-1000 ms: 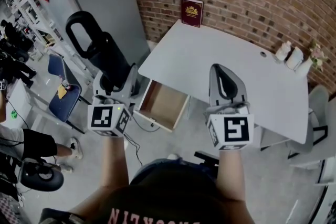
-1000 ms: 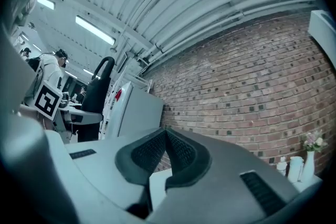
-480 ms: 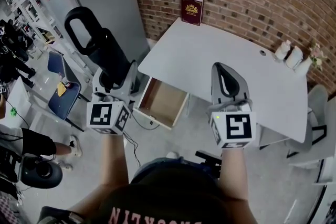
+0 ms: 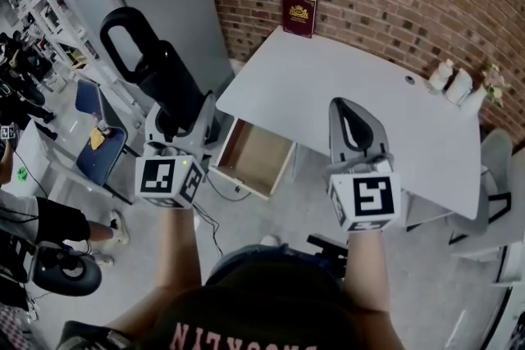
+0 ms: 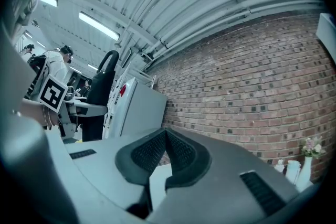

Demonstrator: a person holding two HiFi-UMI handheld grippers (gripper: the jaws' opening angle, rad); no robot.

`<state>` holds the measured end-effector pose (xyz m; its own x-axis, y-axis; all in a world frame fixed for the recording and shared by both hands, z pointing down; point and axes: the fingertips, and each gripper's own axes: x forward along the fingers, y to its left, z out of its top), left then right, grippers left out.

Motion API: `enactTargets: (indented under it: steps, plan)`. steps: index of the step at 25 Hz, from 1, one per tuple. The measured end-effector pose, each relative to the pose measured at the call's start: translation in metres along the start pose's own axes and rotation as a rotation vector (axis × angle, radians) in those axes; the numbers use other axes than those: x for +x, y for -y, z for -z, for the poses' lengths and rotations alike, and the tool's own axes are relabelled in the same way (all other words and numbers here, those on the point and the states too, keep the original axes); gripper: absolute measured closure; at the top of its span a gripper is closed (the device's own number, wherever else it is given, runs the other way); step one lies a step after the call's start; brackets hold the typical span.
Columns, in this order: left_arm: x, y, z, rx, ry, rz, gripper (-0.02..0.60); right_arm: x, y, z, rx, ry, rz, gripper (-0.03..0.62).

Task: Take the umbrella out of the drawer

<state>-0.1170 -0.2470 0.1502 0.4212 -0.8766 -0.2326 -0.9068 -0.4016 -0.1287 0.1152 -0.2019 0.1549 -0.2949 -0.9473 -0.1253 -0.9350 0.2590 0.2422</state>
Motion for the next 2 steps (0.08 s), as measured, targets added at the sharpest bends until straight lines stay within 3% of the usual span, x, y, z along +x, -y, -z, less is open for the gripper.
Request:
enactTargets:
  steps: [2]
  plan:
    - [-0.0018, 0.0021, 0.0012, 0.012, -0.007, 0.001, 0.319, -0.0015, -0.0031, -0.0012, 0.007, -0.003, 0.000, 0.602]
